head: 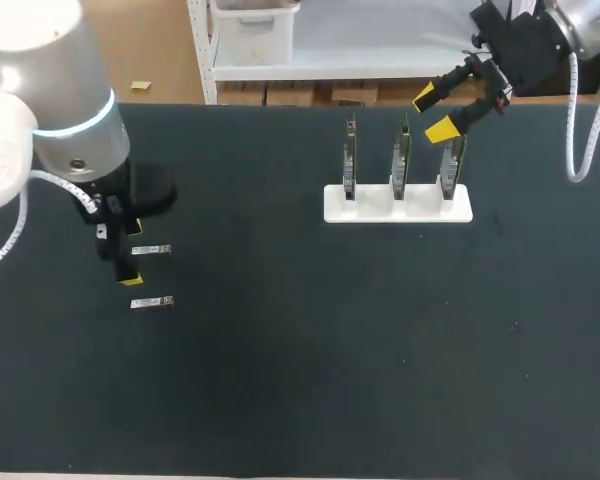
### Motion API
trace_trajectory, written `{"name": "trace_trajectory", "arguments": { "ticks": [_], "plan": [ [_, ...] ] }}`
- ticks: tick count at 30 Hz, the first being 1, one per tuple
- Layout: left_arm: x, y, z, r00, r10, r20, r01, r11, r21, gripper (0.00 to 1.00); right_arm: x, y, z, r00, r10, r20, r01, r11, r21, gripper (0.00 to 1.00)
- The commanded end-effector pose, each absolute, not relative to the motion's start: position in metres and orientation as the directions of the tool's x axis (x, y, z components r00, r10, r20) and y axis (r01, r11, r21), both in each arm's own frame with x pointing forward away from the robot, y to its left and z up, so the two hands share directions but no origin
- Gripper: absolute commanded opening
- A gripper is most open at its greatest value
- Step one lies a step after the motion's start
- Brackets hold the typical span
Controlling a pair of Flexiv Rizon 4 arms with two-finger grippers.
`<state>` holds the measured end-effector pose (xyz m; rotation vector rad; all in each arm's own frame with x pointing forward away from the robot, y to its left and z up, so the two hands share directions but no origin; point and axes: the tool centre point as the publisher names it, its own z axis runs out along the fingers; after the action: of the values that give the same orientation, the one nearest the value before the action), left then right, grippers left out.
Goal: Pick up the optical module with the left hand, and insert it into the network port with the right hand.
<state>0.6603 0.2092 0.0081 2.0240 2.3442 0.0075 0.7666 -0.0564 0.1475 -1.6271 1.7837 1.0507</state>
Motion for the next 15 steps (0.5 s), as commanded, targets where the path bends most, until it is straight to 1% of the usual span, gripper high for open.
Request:
{"name": "trace_trajectory", "arguments": {
  "ticks": [1,15],
  "plan": [
    [0.6698,0.2092,0.0059,-0.12,0.993,-0.022,0.993,0.12,0.005,1.0,0.7634,-0.0562,0.1479,-0.158,-0.59,-0.792,-0.98,-0.008,0.201,1.0],
    [0.676,0.2103,-0.0017,-0.105,0.994,-0.008,0.994,0.105,0.003,1.0,0.7634,-0.0562,0.1479,-0.158,-0.59,-0.792,-0.98,-0.008,0.201,1.0]
  ]
}}
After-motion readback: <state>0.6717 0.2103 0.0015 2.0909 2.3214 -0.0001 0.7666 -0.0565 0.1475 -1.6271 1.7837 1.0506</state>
